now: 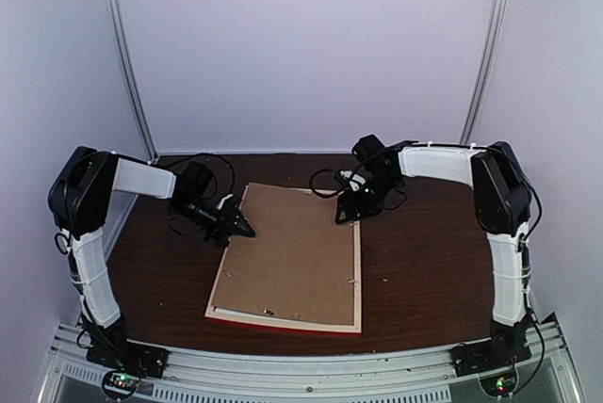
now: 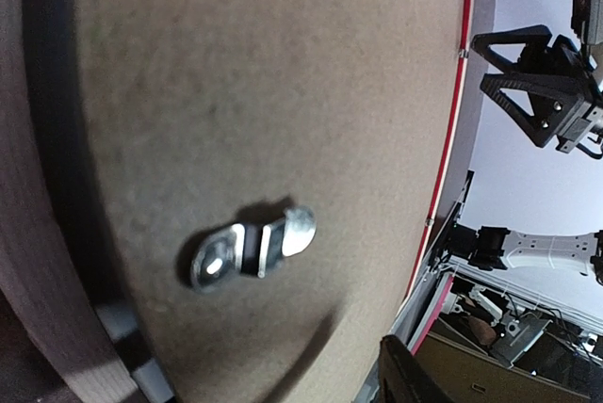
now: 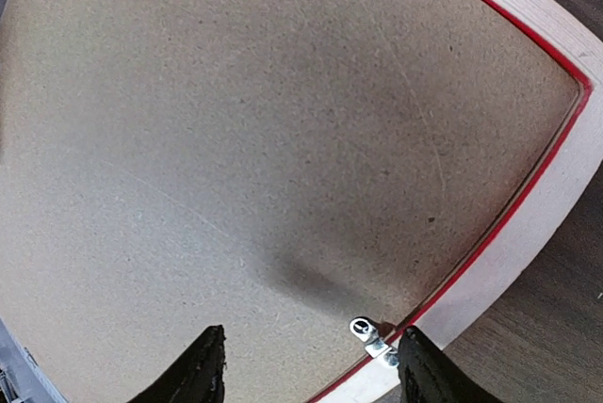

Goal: Put the photo into the frame
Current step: Place the backboard on the frame body, then adjust the photo frame at the center of the board.

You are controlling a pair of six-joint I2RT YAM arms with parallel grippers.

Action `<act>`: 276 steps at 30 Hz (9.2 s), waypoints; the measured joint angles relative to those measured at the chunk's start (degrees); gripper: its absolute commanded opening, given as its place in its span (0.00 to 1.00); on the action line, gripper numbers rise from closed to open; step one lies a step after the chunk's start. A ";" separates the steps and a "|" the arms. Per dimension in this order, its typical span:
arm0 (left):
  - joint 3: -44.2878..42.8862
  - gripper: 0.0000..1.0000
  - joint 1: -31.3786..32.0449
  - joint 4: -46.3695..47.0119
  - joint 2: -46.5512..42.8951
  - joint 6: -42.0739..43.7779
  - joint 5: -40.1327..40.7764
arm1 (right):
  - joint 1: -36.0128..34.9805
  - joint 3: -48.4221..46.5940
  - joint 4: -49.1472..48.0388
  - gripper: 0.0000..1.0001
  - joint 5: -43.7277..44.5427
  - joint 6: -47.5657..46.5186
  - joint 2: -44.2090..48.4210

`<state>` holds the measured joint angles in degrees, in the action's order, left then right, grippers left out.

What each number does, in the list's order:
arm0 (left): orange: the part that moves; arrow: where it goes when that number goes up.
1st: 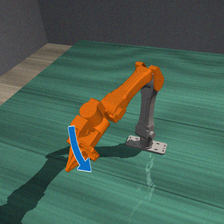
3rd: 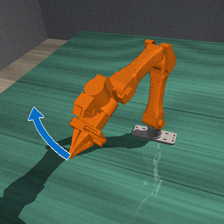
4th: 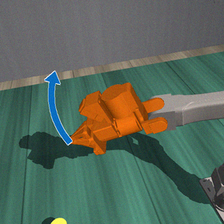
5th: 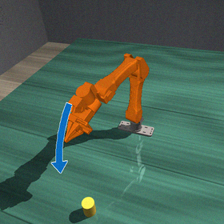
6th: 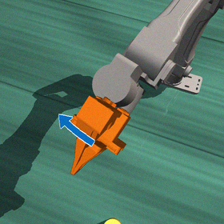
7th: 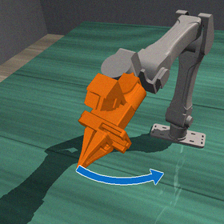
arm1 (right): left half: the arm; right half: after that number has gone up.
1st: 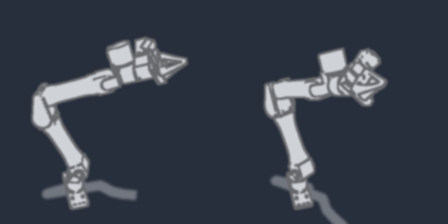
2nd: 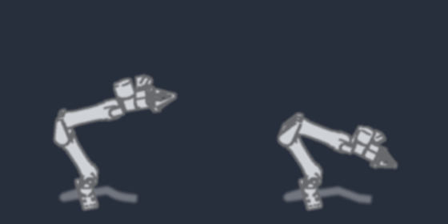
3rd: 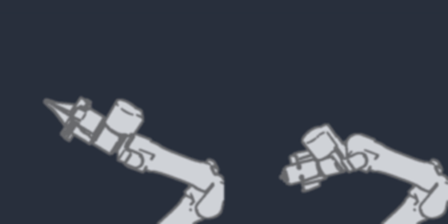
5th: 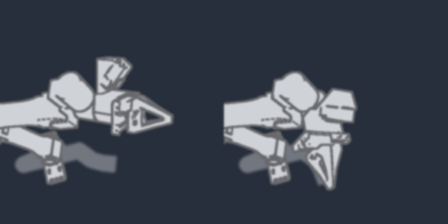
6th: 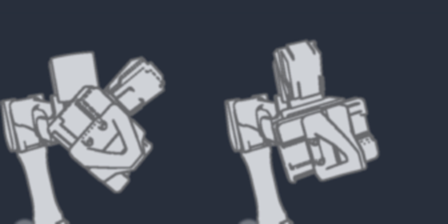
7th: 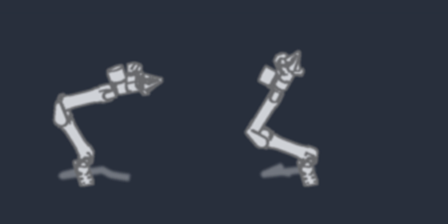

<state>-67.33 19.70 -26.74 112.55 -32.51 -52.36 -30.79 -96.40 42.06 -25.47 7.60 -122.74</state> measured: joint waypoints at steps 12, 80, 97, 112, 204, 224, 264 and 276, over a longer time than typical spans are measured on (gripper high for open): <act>-0.52 0.48 0.17 -0.83 0.07 0.52 0.39 | -0.33 -0.85 1.73 0.60 1.55 -1.44 -1.05; -2.60 0.49 1.14 -3.41 1.36 2.23 3.39 | -15.26 29.24 -8.59 0.59 0.28 13.81 18.73; -2.60 0.49 1.14 -3.41 1.36 2.25 3.72 | -18.14 31.93 -8.90 0.58 2.14 17.22 21.57; -2.60 0.49 1.14 -3.41 1.36 2.23 4.04 | -20.04 33.16 -9.77 0.58 2.60 22.16 22.10; -8.87 0.70 4.48 -19.78 -1.81 8.87 28.09 | -11.58 34.16 -14.69 0.59 13.53 23.71 22.80; -2.25 0.53 8.02 -12.94 -2.78 6.12 24.79 | -10.03 34.14 -15.54 0.54 14.29 23.89 19.98; -6.47 0.98 10.03 -17.59 -16.57 6.69 39.87 | -9.75 47.89 -14.08 0.00 27.93 32.13 32.13; -11.54 0.98 14.16 -16.87 -7.02 7.58 39.78 | -10.03 49.90 -15.82 0.00 28.11 33.68 33.59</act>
<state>-78.87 33.87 -43.62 105.54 -24.93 -12.58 -40.82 -46.50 26.24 2.63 41.28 -89.14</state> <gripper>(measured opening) 0.976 0.140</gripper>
